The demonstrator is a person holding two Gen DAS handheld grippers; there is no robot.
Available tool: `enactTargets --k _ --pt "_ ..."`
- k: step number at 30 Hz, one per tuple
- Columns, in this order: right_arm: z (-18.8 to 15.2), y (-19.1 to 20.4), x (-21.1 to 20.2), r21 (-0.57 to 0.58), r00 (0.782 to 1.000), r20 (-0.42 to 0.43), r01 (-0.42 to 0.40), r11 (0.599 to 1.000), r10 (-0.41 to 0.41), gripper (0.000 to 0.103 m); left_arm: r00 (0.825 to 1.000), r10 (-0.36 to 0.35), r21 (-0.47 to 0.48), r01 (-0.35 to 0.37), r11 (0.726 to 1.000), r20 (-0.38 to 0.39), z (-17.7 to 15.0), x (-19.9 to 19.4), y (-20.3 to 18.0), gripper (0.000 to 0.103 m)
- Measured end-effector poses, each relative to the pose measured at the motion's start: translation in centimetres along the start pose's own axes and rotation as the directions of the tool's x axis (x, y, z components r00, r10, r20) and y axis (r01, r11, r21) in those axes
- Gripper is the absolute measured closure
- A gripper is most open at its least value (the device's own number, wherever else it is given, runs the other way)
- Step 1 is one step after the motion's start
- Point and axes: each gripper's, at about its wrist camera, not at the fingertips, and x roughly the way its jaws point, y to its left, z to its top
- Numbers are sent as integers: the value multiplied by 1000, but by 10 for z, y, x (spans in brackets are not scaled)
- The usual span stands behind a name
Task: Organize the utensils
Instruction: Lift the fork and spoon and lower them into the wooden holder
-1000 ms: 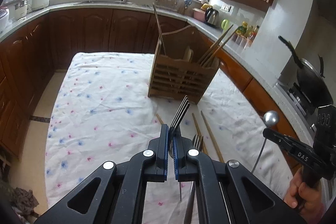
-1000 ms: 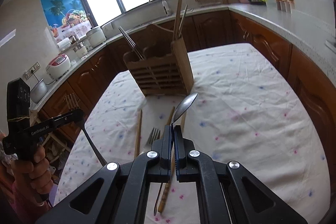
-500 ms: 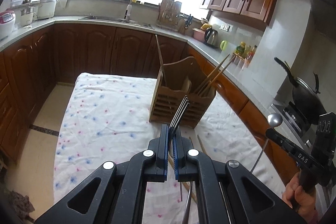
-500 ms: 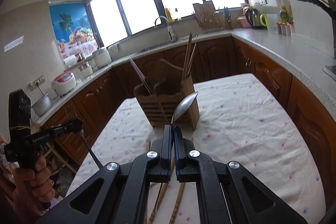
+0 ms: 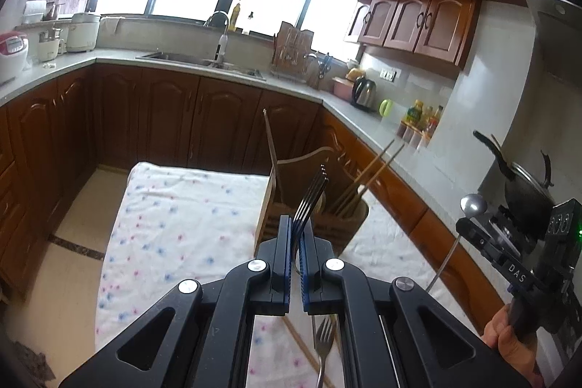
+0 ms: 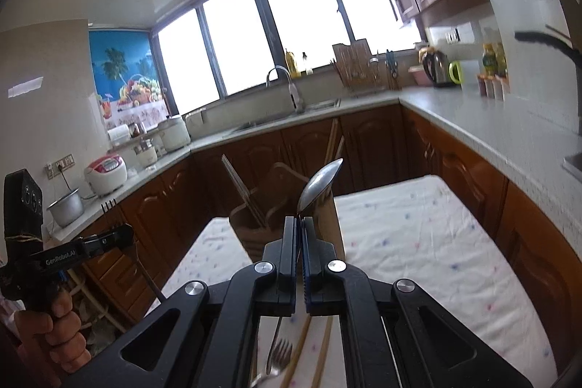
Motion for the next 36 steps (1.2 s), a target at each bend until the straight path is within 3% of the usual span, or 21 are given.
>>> enactTargets --k 11,25,36 --pt "29 1 21 -23 996 87 17 1000 -15 101 998 -14 23 12 1000 67 16 22 6 101" --pt "36 9 44 -87 987 159 41 995 -27 101 993 3 -27 0 1000 119 27 56 24 101" --pt "47 7 71 -106 968 246 67 992 -39 101 971 25 -7 -24 1000 238 44 94 25 101"
